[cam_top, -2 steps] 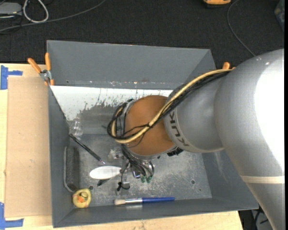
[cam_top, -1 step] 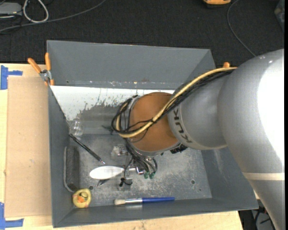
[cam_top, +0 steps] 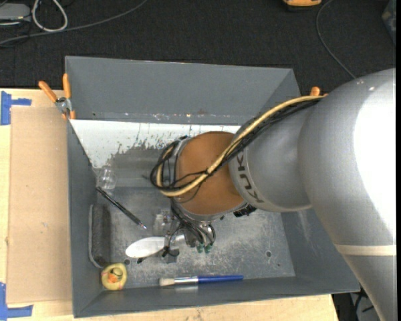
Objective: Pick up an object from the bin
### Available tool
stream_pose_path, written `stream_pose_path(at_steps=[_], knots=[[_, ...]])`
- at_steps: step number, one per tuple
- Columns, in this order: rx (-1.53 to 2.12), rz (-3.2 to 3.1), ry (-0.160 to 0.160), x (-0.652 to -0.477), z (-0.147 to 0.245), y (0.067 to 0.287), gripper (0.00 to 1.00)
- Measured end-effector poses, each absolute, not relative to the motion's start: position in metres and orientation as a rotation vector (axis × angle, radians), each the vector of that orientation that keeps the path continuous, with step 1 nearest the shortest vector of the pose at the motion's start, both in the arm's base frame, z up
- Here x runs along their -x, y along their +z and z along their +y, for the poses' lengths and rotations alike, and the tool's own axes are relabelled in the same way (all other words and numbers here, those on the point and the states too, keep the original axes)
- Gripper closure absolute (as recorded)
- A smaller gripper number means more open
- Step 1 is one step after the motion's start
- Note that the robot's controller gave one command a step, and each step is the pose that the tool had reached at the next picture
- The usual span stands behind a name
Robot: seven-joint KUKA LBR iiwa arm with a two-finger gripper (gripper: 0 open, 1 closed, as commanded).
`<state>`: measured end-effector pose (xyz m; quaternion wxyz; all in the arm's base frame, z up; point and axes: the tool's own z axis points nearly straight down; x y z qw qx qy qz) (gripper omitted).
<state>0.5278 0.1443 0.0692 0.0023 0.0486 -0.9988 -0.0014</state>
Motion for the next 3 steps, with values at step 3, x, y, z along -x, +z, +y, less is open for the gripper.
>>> stream_pose_path(at_steps=[3], knots=[[-0.146, -3.133, -0.005, -0.527, 0.144, 0.102, 1.00]])
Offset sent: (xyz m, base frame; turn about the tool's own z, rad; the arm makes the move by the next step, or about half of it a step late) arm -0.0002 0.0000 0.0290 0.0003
